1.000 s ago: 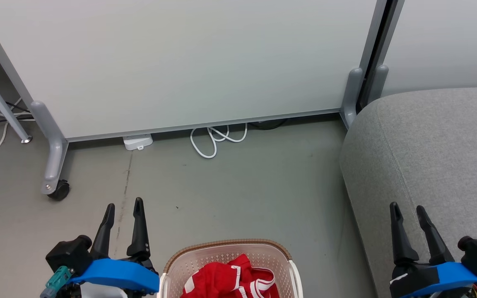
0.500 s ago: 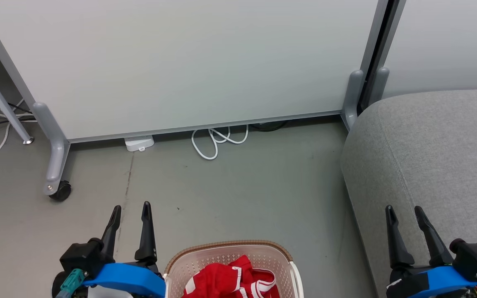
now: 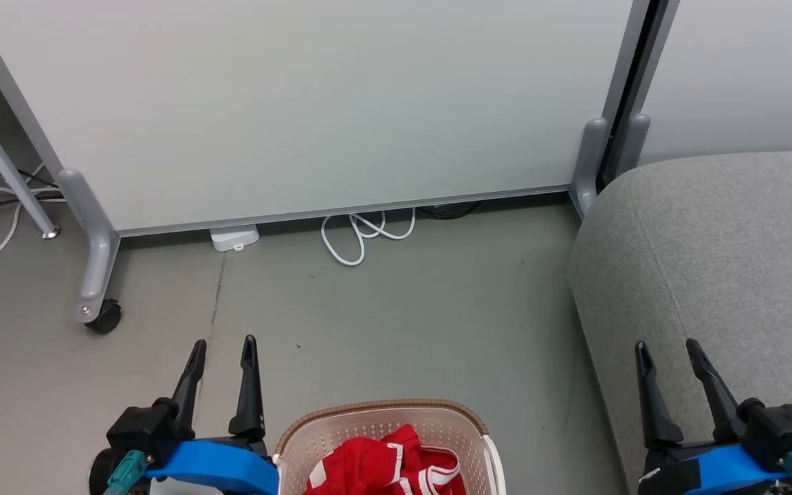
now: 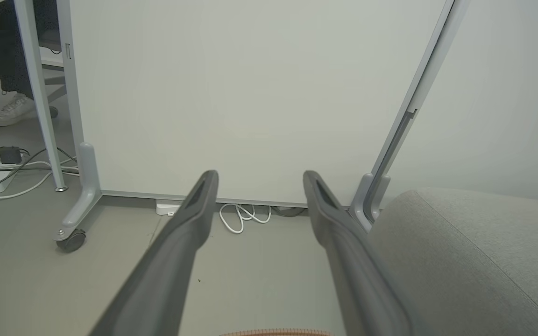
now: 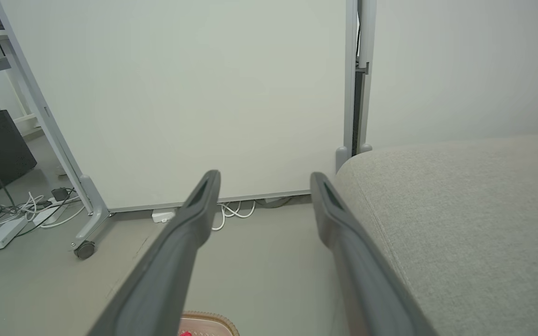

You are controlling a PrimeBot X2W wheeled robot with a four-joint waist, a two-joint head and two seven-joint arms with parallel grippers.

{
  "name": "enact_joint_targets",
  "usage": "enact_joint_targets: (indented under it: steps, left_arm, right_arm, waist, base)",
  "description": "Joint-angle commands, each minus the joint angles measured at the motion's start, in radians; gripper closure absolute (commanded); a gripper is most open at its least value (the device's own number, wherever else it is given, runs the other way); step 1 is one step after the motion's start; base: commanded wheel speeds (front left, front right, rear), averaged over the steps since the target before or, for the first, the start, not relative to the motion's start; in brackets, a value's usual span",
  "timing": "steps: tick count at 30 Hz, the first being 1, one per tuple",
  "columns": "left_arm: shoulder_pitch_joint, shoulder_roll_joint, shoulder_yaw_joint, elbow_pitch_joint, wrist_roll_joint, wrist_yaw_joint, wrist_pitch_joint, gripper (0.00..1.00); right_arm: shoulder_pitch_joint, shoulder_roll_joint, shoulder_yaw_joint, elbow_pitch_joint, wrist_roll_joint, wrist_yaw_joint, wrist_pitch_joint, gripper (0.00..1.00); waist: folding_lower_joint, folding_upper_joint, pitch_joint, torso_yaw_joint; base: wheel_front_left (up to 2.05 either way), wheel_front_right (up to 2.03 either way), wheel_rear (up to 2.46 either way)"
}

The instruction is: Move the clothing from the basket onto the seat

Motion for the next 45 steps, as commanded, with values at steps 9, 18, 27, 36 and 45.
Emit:
enact_joint_targets:
  steps: [9,18,27,36,45]
  left_arm:
    - [0.008,-0.004,0.003,-0.001,0.020,-0.008,-0.022,0.00]
    - [0.009,-0.006,-0.004,0.007,0.065,-0.004,-0.037,0.00]
    - [0.008,-0.006,0.004,0.006,0.059,-0.005,-0.036,0.00]
    - [-0.011,-0.006,0.006,0.032,0.053,-0.004,-0.035,0.00]
    - [-0.082,-0.006,0.005,0.135,0.062,-0.010,-0.035,0.00]
  right_arm:
    - [0.016,-0.007,-0.003,-0.014,-0.067,0.002,-0.022,0.00]
    - [0.022,-0.008,-0.007,-0.022,-0.120,0.003,-0.037,0.00]
    - [0.021,-0.008,-0.008,-0.022,-0.097,0.003,-0.036,0.00]
    - [-0.010,-0.007,0.013,-0.029,-0.084,0.003,-0.036,0.00]
    - [-0.073,-0.007,0.058,-0.058,-0.078,0.002,-0.036,0.00]
  waist:
    - [0.0000,0.0000,0.000,0.000]
    - [0.0000,0.0000,0.004,-0.001]
    - [0.0000,0.0000,0.012,-0.003]
    - [0.0000,0.0000,0.059,-0.029]
    - [0.0000,0.0000,0.213,-0.119]
  base:
    - [0.00,0.00,0.00]
    - [0.00,0.00,0.00]
    - [0.00,0.00,0.00]
    - [0.00,0.00,0.00]
    - [0.00,0.00,0.00]
